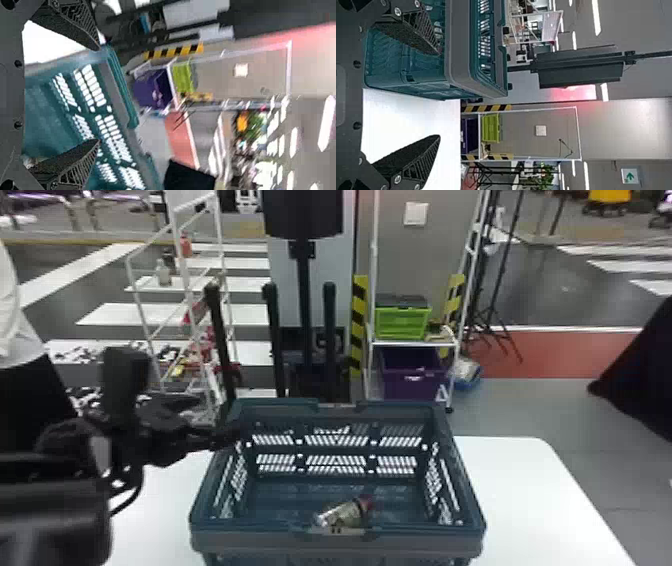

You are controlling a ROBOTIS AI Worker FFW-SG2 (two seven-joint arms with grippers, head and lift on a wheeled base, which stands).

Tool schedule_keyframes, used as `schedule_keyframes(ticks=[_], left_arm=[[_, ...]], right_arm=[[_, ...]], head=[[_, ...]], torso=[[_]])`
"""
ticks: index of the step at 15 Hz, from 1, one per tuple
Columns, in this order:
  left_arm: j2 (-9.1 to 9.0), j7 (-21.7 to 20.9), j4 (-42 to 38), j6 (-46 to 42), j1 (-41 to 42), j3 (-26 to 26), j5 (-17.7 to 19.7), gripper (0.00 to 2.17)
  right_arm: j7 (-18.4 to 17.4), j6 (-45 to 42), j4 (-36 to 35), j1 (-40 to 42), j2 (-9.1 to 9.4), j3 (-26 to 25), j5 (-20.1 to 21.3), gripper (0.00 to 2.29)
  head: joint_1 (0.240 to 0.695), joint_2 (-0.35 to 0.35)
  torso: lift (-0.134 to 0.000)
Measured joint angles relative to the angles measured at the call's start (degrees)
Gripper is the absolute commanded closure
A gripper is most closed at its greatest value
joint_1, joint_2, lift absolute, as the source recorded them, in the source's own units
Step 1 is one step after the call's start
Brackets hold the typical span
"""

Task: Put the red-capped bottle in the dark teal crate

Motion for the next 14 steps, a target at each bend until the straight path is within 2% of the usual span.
schedule_keyframes(ticks=[4, 8, 11, 14], left_arm=[[0.0, 11.6, -14.3, 1.7, 12.5, 5.0, 8.5, 0.08], [0.0, 21.5, -22.4, 0.5, 24.7, 6.8, 14.7, 0.08], [0.0, 25.9, -23.2, -13.0, 35.0, 7.8, 19.7, 0.08], [0.01, 29.9, -18.9, -32.4, 43.7, 7.1, 21.7, 0.08]], right_arm=[[-0.2, 0.4, -0.9, 0.2, -0.81, 0.3, -0.1, 0.15], [-0.2, 0.6, -1.2, 0.0, -1.31, 0.9, 0.0, 0.15], [-0.2, 0.6, -1.5, -0.3, -1.86, 1.6, 0.0, 0.15], [-0.2, 1.1, -2.0, -0.5, -2.27, 2.1, 0.0, 0.15]], head=[[0.499, 0.0], [0.499, 0.0], [0.499, 0.0], [0.499, 0.0]], torso=[[0.0], [0.0], [0.0], [0.0]])
